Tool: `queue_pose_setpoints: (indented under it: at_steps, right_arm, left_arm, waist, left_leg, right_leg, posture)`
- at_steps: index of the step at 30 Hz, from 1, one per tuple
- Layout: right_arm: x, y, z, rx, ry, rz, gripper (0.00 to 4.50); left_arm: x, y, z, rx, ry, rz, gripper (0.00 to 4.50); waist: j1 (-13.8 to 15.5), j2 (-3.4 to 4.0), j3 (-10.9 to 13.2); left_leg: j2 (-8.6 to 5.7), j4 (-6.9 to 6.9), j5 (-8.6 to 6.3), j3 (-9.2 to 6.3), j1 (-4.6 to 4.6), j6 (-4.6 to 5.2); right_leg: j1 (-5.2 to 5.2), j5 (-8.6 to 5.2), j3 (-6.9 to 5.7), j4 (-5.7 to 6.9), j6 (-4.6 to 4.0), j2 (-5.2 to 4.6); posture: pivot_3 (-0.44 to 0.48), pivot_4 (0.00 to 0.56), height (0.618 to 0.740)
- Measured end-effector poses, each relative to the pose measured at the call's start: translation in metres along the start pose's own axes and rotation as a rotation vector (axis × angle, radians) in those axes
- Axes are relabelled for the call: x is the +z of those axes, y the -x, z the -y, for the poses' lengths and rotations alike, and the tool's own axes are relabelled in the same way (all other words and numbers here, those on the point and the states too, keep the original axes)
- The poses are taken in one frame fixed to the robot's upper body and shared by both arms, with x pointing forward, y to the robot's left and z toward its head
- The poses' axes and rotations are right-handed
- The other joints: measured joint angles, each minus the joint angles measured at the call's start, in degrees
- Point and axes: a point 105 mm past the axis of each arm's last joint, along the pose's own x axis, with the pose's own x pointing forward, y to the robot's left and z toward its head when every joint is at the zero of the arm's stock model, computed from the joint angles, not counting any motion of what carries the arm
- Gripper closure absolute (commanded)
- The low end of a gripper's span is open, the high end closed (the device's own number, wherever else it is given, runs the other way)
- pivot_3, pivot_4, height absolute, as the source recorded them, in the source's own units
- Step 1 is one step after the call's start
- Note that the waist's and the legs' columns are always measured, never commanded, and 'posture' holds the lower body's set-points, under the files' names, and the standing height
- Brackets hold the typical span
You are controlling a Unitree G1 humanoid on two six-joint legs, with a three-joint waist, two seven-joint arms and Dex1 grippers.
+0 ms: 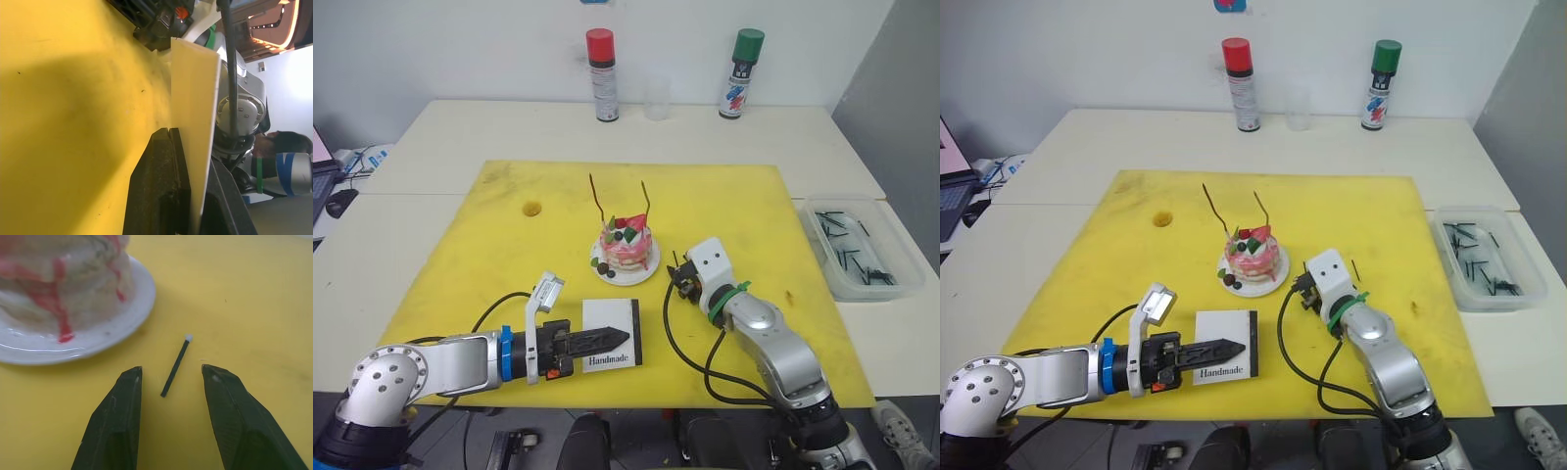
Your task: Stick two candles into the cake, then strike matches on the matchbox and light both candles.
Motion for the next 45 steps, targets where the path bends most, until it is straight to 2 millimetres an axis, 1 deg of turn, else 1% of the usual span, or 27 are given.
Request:
queue_pose_setpoints:
  at_steps: [3,5,6,11,14,16,18,20,22,23,24,25,27,29,32,36,39,43,44,45]
  right_arm:
    - [0.0,-0.002,-0.002,-0.011,-0.025,-0.001,3.43]
    - [0.0,-0.004,-0.004,-0.019,-0.045,-0.003,4.19]
    - [0.001,-0.005,-0.004,-0.025,-0.055,-0.004,4.48]
    - [0.002,-0.006,-0.002,-0.053,-0.128,-0.022,4.48]
    - [0.005,-0.002,0.005,-0.076,-0.161,-0.033,4.48]
    - [0.011,0.006,0.017,-0.096,-0.172,-0.031,4.48]
    - [0.022,0.02,0.025,-0.085,-0.151,-0.009,4.48]
    - [0.031,0.03,0.027,-0.047,-0.117,0.007,4.48]
    - [0.036,0.047,0.018,0.082,-0.057,0.009,4.48]
    - [0.037,0.058,0.012,0.164,-0.006,0.01,4.48]
    - [0.036,0.065,0.008,0.217,0.027,0.006,4.48]
    - [0.034,0.073,0.002,0.292,0.085,0.003,4.48]
    - [0.023,0.086,-0.004,0.402,0.176,-0.036,4.48]
    - [0.016,0.092,-0.012,0.487,0.211,-0.044,4.48]
    - [0.013,0.094,-0.028,0.604,0.238,-0.004,4.48]
    - [0.008,0.087,-0.037,0.65,0.247,0.03,4.48]
    - [-0.003,0.074,-0.04,0.656,0.242,0.016,4.48]
    - [-0.013,0.066,-0.038,0.667,0.266,-0.008,4.48]
    - [-0.017,0.064,-0.036,0.664,0.27,-0.016,4.17]
    - [-0.018,0.064,-0.035,0.665,0.271,-0.017,4.08]
  left_arm:
    - [0.002,0.0,-0.001,0.009,-0.009,0.012,4.5]
    - [0.002,-0.001,-0.001,0.01,-0.014,0.014,4.5]
    - [0.002,-0.001,-0.001,0.008,-0.015,0.015,4.5]
    - [0.003,-0.002,0.0,-0.001,-0.017,0.023,4.5]
    - [0.003,-0.002,0.0,-0.005,-0.02,0.022,4.5]
    - [0.003,-0.001,-0.001,-0.002,-0.022,0.022,4.5]
    - [0.004,-0.001,-0.002,-0.008,-0.021,0.026,4.5]
    - [0.005,0.0,-0.003,-0.005,-0.019,0.027,4.5]
    - [0.005,0.001,-0.002,-0.013,-0.019,0.021,4.5]
    - [0.004,0.002,-0.002,-0.016,-0.025,0.012,4.5]
    - [0.003,0.004,-0.003,-0.011,-0.034,-0.001,4.5]
    - [0.001,0.007,-0.004,0.0,-0.066,-0.027,4.5]
    - [-0.003,0.016,-0.008,0.037,-0.123,-0.082,4.5]
    - [-0.006,0.024,-0.01,0.052,-0.158,-0.122,4.5]
    - [-0.005,0.034,-0.012,0.064,-0.21,-0.152,4.5]
    - [-0.002,0.041,-0.017,0.09,-0.26,-0.148,4.5]
    - [0.004,0.042,-0.017,0.093,-0.286,-0.118,4.5]
    - [0.006,0.041,-0.016,0.086,-0.29,-0.105,4.5]
    - [0.006,0.042,-0.017,0.087,-0.291,-0.102,4.5]
    - [0.006,0.042,-0.017,0.09,-0.292,-0.101,4.5]
  waist:
    - [0.0,0.0,0.0]
    - [0.0,0.0,0.0]
    - [0.0,0.0,0.0]
    - [0.0,-0.01,0.0]
    - [0.1,0.0,0.0]
    - [0.2,0.0,0.0]
    - [0.2,0.0,0.0]
    - [0.1,0.0,0.0]
    - [0.1,0.01,0.0]
    - [0.1,0.0,0.0]
    - [0.1,0.0,0.0]
    - [0.0,-0.01,0.0]
    - [0.0,-0.03,0.0]
    - [-0.1,-0.04,0.0]
    - [-0.4,-0.07,0.1]
    - [-0.4,-0.16,0.1]
    - [-0.4,-0.3,0.2]
    - [-0.3,-0.33,0.2]
    - [-0.2,-0.35,0.2]
    - [-0.2,-0.36,0.2]
  left_leg:
    - [0.0,0.01,0.0,0.0,0.01,0.0]
    - [0.0,0.02,0.0,-0.01,0.02,0.0]
    - [0.0,0.02,0.0,-0.01,0.02,0.0]
    - [0.0,0.03,0.0,-0.02,0.01,0.0]
    - [-0.01,0.03,0.0,-0.03,-0.02,0.0]
    - [-0.01,0.02,0.0,-0.03,-0.05,0.0]
    - [-0.01,0.0,0.0,-0.03,-0.06,0.0]
    - [0.01,-0.04,-0.01,-0.03,-0.05,0.0]
    - [0.01,-0.14,-0.02,-0.04,-0.04,-0.01]
    - [0.02,-0.16,-0.03,-0.04,-0.04,-0.02]
    - [0.02,-0.18,-0.03,-0.04,-0.03,-0.03]
    - [0.02,-0.18,-0.05,-0.03,-0.03,-0.05]
    - [0.02,-0.2,-0.06,-0.01,-0.01,-0.07]
    - [0.02,-0.2,-0.06,0.03,0.03,-0.07]
    - [0.05,-0.19,-0.06,0.05,0.02,-0.08]
    - [0.04,-0.16,-0.07,0.08,0.01,-0.08]
    - [0.05,-0.16,-0.07,0.07,-0.01,-0.08]
    - [0.05,-0.17,-0.09,0.07,-0.04,-0.11]
    - [0.05,-0.17,-0.09,0.07,-0.04,-0.11]
    - [0.05,-0.17,-0.1,0.06,-0.04,-0.12]
  right_leg:
    - [0.01,0.0,0.0,0.0,0.01,0.0]
    - [0.02,0.01,-0.01,0.0,0.01,0.0]
    - [0.02,0.01,0.0,0.0,0.01,0.0]
    - [0.03,0.01,-0.02,0.0,0.02,0.0]
    - [0.02,0.01,-0.03,-0.01,0.02,-0.01]
    - [0.01,0.01,-0.04,-0.06,0.02,-0.01]
    - [0.01,0.01,-0.04,-0.09,0.02,-0.01]
    - [0.01,0.0,-0.06,-0.11,0.0,-0.01]
    - [-0.01,-0.04,-0.07,-0.12,-0.06,-0.01]
    - [-0.01,-0.09,-0.09,-0.12,-0.07,0.0]
    - [-0.01,-0.12,-0.09,-0.12,-0.09,0.0]
    - [-0.02,-0.14,-0.09,-0.13,-0.1,0.0]
    - [-0.02,-0.15,-0.09,-0.17,-0.12,0.0]
    - [-0.04,-0.15,-0.07,-0.18,-0.11,-0.01]
    - [-0.07,-0.15,-0.08,-0.17,-0.11,-0.01]
    - [-0.06,-0.15,-0.06,-0.2,-0.1,-0.03]
    - [-0.07,-0.15,-0.07,-0.18,-0.1,-0.03]
    - [-0.06,-0.15,-0.07,-0.18,-0.1,-0.03]
    - [-0.06,-0.15,-0.07,-0.18,-0.1,-0.02]
    - [-0.06,-0.16,-0.07,-0.18,-0.1,-0.02]
  posture:
    - [0.0,0.15,0.74]
    - [0.0,0.15,0.74]
    - [0.0,0.15,0.74]
    - [0.0,0.15,0.74]
    - [0.0,0.15,0.74]
    - [0.0,0.15,0.74]
    - [0.0,0.15,0.74]
    - [0.0,0.15,0.74]
    - [0.0,0.15,0.74]
    - [0.0,0.15,0.74]
    - [0.0,0.15,0.74]
    - [0.0,0.15,0.74]
    - [0.0,0.15,0.74]
    - [0.0,0.15,0.74]
    - [0.0,0.15,0.74]
    - [0.0,0.15,0.74]
    - [0.0,0.15,0.74]
    - [0.0,0.15,0.74]
    - [0.0,0.15,0.74]
    - [0.0,0.15,0.74]
